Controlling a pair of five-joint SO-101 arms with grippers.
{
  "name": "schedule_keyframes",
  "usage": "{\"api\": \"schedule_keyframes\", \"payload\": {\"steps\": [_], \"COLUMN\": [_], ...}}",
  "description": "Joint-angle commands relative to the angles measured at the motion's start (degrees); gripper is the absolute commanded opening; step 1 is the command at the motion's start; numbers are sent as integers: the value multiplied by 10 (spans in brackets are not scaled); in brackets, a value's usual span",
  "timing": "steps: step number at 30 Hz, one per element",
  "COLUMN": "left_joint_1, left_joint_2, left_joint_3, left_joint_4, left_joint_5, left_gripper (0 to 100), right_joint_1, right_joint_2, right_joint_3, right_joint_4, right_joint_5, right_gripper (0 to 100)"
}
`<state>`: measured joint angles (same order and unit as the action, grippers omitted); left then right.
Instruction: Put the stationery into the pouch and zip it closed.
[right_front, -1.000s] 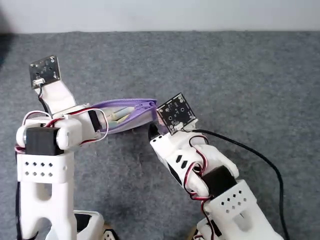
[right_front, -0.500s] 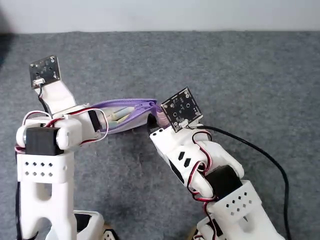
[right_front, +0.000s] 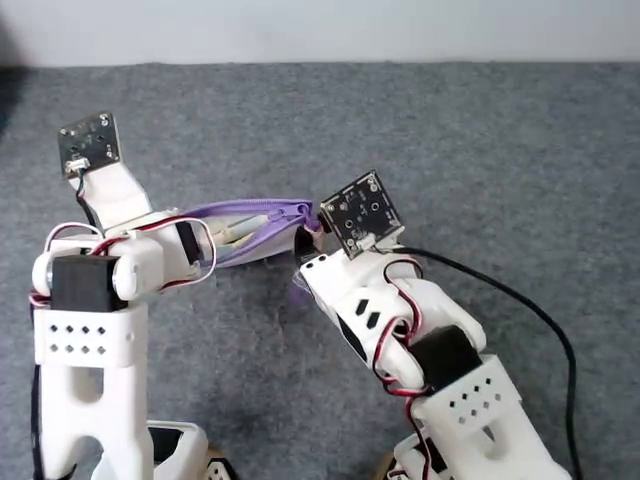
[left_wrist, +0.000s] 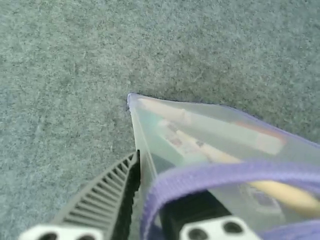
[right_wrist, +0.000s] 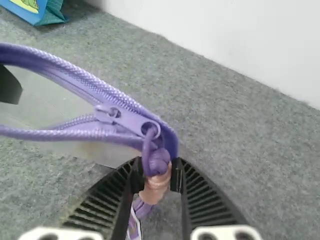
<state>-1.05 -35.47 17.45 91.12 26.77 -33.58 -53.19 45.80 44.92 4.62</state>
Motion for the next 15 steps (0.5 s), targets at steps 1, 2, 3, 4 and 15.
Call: {"api": "schedule_keyframes", "payload": {"steps": [1,2,3,4,15], "left_joint_1": [-1,-1,-1,-1,-1], "left_joint_2": [-2,-2,-2,-2,-2], "left_joint_3": [0,0,0,0,0], "left_joint_4": [3,3,3,3,1], "left_joint_5": [6,6,6,6,6], "left_gripper": [13,13,13,13,13], "right_joint_1": [5,5,5,5,6], "right_joint_2": [35,44,51,56,67], "right_joint_3": [-25,-25,-26,-26,-25], "right_joint_4": [-9,-9,-9,-11,-28], "right_joint_5": [8,8,8,8,8], "right_gripper": [65,65,66,66,68]}}
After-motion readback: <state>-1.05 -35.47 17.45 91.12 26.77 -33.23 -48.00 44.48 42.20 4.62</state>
